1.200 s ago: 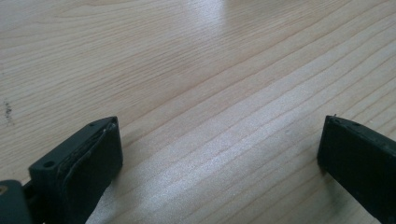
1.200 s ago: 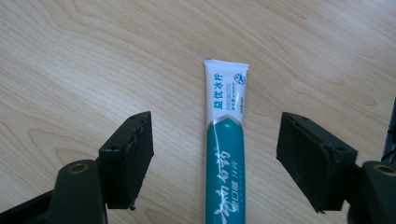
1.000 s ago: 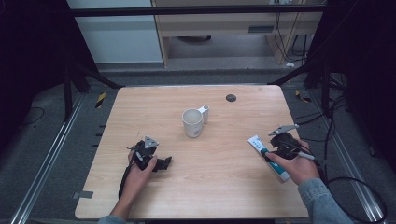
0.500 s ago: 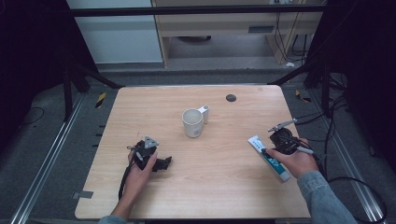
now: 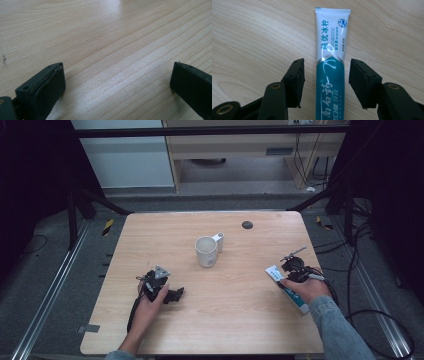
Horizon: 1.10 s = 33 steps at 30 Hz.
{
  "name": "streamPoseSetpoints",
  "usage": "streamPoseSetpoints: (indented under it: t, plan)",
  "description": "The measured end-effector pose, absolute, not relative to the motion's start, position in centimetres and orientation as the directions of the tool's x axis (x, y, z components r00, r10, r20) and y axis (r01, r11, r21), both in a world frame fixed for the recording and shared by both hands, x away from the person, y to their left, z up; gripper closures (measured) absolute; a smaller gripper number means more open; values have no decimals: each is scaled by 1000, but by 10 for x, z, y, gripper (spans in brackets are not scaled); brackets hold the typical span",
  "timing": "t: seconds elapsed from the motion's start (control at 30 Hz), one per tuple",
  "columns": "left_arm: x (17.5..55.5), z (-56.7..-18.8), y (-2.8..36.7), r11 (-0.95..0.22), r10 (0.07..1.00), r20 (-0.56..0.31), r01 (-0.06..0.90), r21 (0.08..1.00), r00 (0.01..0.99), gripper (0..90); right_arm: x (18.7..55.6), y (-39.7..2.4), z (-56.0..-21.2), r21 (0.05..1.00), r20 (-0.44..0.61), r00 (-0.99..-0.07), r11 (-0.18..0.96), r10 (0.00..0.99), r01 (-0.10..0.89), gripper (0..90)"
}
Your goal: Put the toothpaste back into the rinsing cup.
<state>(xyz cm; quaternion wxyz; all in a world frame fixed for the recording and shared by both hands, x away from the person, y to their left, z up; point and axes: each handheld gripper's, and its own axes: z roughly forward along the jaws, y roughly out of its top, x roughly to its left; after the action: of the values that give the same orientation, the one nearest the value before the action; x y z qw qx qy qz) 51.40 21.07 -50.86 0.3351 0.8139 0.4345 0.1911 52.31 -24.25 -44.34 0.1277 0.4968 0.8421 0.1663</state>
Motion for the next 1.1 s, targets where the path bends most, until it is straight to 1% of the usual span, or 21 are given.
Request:
streamPoseSetpoints:
  t: [0.1,0.3,0.37,0.5,0.77,1.1]
  plan:
    - [514,-509,211,-397,836,20,580,711,549,0,527,-243,-450,392,-47,-468,447,882,804,480]
    - [514,-509,210,-396,837,20,581,711,546,0,534,-245,-458,369,-25,-453,429,891,824,474]
    - [514,-509,210,-395,838,20,581,711,545,0,536,-245,-461,358,-26,-464,442,885,823,488]
    - [514,-509,210,-395,838,20,582,711,545,0,540,-247,-465,348,-24,-453,432,891,832,509]
    - [514,-509,210,-395,838,20,581,711,545,0,541,-247,-468,342,-6,-438,413,899,844,531]
    - [514,-509,210,-395,838,20,582,711,545,0,542,-246,-471,341,-5,-445,420,895,841,549]
